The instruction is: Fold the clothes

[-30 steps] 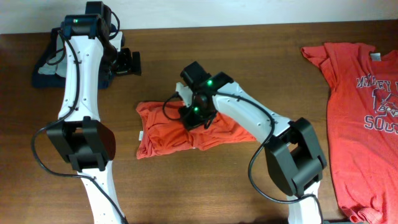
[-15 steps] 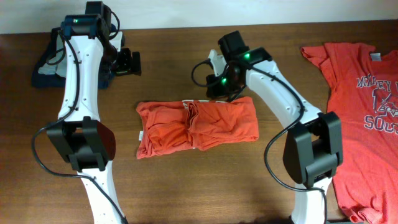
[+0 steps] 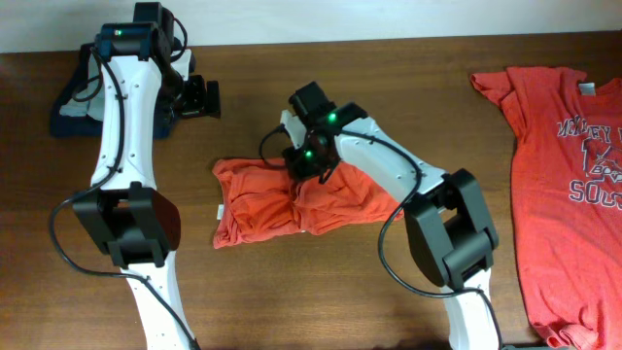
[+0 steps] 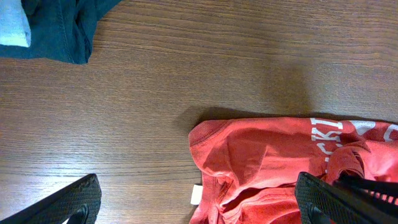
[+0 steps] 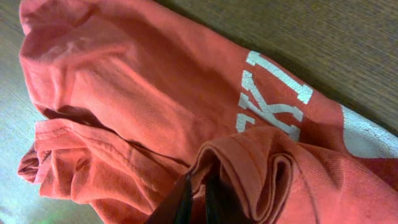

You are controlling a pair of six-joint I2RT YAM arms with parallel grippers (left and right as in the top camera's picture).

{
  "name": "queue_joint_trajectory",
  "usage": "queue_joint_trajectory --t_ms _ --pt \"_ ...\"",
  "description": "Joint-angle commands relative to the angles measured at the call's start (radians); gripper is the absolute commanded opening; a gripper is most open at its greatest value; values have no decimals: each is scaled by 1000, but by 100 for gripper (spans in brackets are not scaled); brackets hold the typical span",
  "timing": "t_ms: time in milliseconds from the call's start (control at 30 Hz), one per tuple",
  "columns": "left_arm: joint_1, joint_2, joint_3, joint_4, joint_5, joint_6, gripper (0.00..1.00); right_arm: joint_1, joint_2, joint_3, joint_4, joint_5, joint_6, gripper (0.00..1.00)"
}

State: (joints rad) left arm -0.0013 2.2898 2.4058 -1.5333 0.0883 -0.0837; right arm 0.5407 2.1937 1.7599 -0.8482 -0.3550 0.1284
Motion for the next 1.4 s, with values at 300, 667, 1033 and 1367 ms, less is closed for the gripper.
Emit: queue_joint_trajectory --t_ms 300,667,1033,1367 --pt "0 -11 -6 -1 -7 2 99 -116 -135 56 -113 27 -17 19" --pt "0 -11 -6 -1 -7 2 99 -35 -59 -58 -97 -13 -7 19" --pt "0 -11 -6 -1 -7 2 99 44 -50 -27 -102 -38 -34 20" --pt "0 -11 -6 -1 -7 2 99 -167 -159 163 -388 20 -80 22"
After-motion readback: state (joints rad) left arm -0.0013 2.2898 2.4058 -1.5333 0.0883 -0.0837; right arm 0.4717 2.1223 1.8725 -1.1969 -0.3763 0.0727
